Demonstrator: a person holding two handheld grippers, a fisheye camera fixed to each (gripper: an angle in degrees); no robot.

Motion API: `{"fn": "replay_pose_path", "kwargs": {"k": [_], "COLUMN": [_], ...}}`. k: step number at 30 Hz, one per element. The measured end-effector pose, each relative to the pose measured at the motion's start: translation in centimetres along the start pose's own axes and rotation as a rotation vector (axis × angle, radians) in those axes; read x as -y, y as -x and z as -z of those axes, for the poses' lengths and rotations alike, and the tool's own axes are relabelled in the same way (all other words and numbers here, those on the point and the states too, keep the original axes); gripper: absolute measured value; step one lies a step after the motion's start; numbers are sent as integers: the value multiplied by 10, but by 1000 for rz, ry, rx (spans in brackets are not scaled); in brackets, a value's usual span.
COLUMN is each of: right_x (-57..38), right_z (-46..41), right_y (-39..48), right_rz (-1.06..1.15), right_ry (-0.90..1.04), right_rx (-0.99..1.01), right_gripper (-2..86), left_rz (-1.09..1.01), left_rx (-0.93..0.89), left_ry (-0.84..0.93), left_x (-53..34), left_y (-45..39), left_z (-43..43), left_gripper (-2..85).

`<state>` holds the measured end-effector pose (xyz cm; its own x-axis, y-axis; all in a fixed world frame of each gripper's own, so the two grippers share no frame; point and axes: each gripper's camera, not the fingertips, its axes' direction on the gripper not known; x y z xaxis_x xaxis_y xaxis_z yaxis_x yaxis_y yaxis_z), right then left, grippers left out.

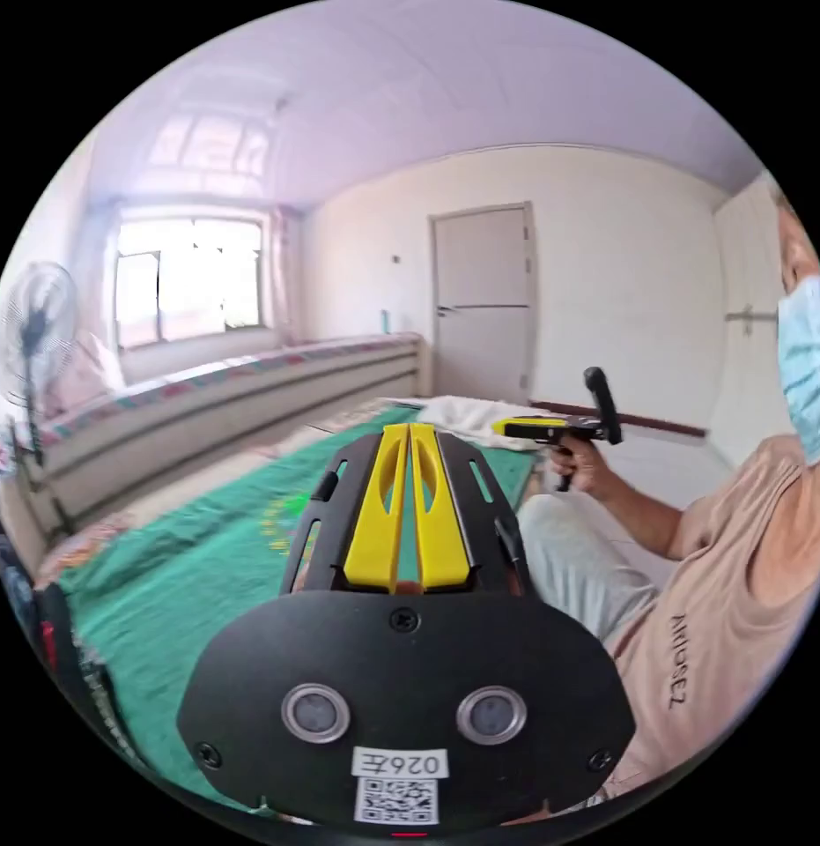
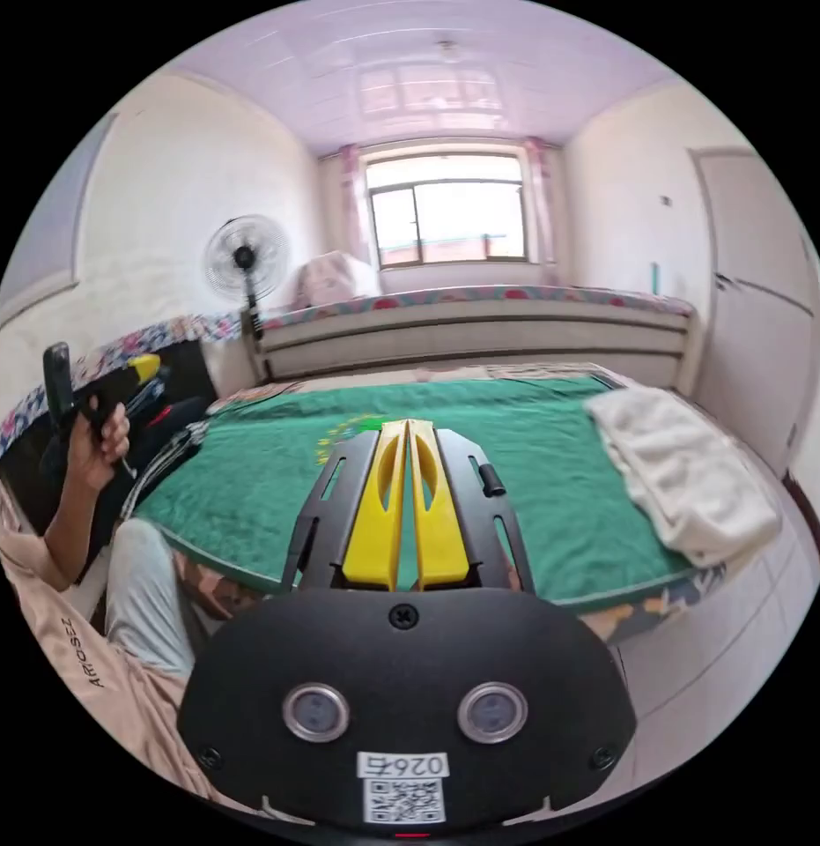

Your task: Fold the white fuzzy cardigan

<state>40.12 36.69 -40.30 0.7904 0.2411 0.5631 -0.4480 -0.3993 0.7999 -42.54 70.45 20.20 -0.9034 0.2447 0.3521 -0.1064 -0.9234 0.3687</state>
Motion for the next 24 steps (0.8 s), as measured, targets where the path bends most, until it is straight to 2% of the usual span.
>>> {"fn": "replay_pose_path", "kwargs": {"k": [1,2,3,4,5,9,11,15,20,24], "right_x": [2,6,12,14,22,61,85,139,183,199], "right_z": [3,7,10,10,8,-25,-44,-90,-147,-214], "right_y": [-39,-120,-198,-237,-312,-564,-663,-858,-1015,-1097], "right_rz": [-33,-90,-139,-160,-194,-278,-296,-338,-370,-367], "right_ry": [-3,-1,0,-2,5,117,168,257,302,398], "right_rx": [-24,-63,-96,-117,-164,-287,-291,-311,-322,-392], "right_gripper": [-9,-8,-7,-7,-4,27,37,58,93,136], "left_rz": [69,130,153,196,229,264,304,442,470,517], "left_rx": [-193,-353,-408,-472,-501,-570,-577,-631,-554,-611], "left_ry": [55,103,121,149,177,298,390,456,521,562], "left_x": [7,11,12,14,17,30,35,30,21,5], "left_y": [24,43,51,62,72,89,98,115,126,134], "left_z": [-62,-126,-156,-214,-269,-431,-535,-669,-802,-862], "left_gripper": [-10,-10,-10,-10,-10,-9,-7,6,126,155]}}
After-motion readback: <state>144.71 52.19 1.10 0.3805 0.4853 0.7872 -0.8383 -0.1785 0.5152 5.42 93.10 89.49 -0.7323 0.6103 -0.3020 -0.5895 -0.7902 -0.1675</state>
